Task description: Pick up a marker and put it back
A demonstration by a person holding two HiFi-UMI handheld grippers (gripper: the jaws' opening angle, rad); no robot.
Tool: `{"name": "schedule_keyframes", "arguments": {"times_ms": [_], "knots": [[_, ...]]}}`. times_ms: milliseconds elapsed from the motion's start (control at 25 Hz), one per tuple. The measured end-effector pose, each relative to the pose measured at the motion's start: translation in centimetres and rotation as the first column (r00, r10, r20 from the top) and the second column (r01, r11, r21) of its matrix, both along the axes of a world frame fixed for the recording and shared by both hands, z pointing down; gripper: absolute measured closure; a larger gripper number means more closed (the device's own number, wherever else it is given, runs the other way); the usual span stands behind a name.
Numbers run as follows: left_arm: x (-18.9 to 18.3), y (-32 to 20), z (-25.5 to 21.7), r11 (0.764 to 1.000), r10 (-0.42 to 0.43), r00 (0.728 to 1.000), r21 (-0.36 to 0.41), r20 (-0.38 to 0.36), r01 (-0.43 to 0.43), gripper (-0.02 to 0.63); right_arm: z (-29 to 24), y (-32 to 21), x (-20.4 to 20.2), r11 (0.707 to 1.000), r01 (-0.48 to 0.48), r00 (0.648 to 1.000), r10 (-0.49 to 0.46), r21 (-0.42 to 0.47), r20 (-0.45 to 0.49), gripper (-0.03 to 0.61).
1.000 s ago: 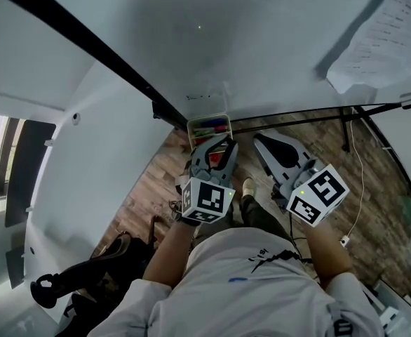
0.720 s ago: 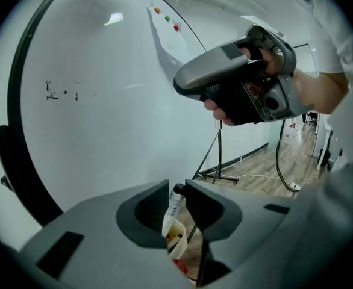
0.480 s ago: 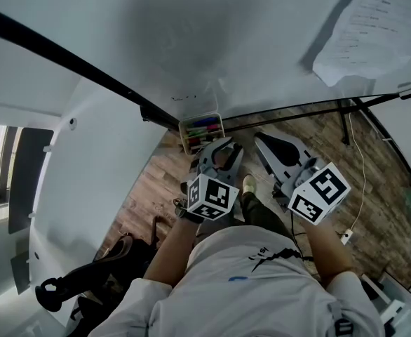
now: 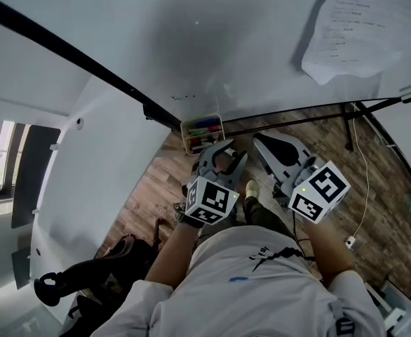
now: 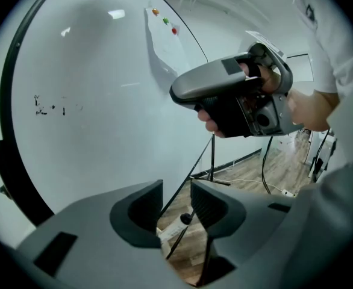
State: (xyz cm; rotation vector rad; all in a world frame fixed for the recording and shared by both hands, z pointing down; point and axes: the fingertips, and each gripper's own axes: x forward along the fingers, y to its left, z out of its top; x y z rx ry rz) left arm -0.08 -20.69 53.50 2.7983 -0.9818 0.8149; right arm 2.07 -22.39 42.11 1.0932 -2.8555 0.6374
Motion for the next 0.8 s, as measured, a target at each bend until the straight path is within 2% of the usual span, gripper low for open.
{"name": "schedule_keyframes", "arguments": {"times_ms": [160,400,800], "knots": [[0.0,0.3,-2.0,1.000,-0.025,0.999,0.011,-0.043,0.026,0.479,-0.6,0.4,-0.3,1.000,0.024,1.000,-0.024,0.016,0.004,0.565],[-0.3,0.4,-6.7,0.996,-0.084,0.980,0.016,-0.181,0.088,0.480,-2.2,0.7,-0.5,0.997,0.055,0.998,-0.055,0.052,0.001,0.565],[-0.5,0.6,-12.8,0.992,-0.097,0.945,0.044,-0.312,0.116,0.480,-4.7,1.0,-0.9,0.991,0.082,0.997,-0.082,0.109,-0.004,0.565]]}}
